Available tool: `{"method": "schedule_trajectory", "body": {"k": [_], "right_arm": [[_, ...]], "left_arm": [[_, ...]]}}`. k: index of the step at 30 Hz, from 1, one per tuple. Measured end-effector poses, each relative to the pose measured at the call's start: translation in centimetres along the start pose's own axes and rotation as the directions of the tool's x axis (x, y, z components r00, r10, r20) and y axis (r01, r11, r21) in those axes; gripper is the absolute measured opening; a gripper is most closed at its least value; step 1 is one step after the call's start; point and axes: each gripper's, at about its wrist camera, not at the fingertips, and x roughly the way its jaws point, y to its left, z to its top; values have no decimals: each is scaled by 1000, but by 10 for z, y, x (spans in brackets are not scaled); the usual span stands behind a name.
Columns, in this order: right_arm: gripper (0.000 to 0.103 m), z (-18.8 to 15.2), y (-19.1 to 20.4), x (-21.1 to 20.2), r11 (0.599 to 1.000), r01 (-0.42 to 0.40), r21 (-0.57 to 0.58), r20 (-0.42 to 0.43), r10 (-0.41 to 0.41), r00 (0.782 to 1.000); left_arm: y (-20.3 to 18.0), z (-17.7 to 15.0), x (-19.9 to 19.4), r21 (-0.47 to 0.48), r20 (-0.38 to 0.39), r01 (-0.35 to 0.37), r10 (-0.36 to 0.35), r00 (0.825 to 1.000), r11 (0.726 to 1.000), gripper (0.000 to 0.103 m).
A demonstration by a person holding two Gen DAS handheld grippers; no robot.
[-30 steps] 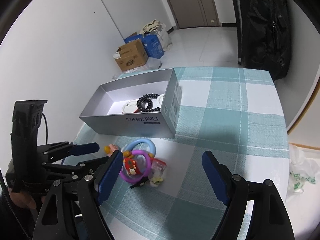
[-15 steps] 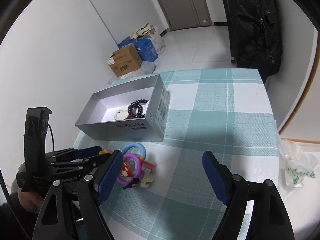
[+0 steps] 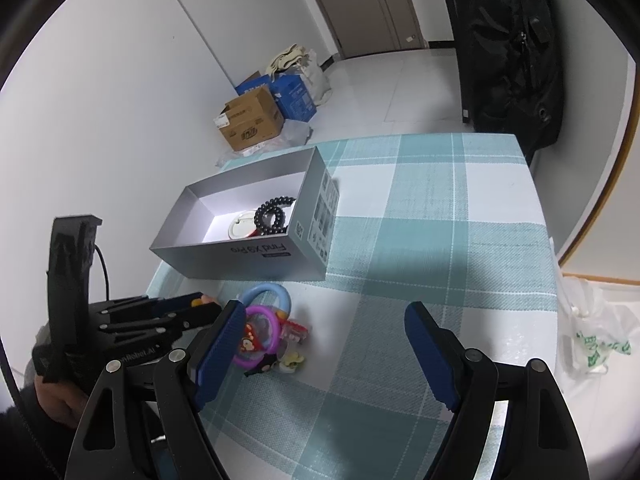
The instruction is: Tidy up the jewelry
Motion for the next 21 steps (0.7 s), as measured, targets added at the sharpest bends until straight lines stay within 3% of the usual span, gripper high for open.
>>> {"method": "schedule_trajectory", "body": {"k": [9, 19, 21], "right_arm": [[81, -4, 15, 11, 998, -23, -53, -38, 21, 999], [80, -18, 52, 28, 977, -101, -188, -101, 83, 991], [75, -19, 55, 33, 975, -99, -198, -113, 78, 991]], "left_arm": [[-12, 3, -20, 33, 74, 7, -9, 997, 999, 23], [0, 10, -37, -22, 121, 35, -32, 992, 999, 23], [0, 10, -38, -23, 126, 35, -32, 991, 999, 23]]}}
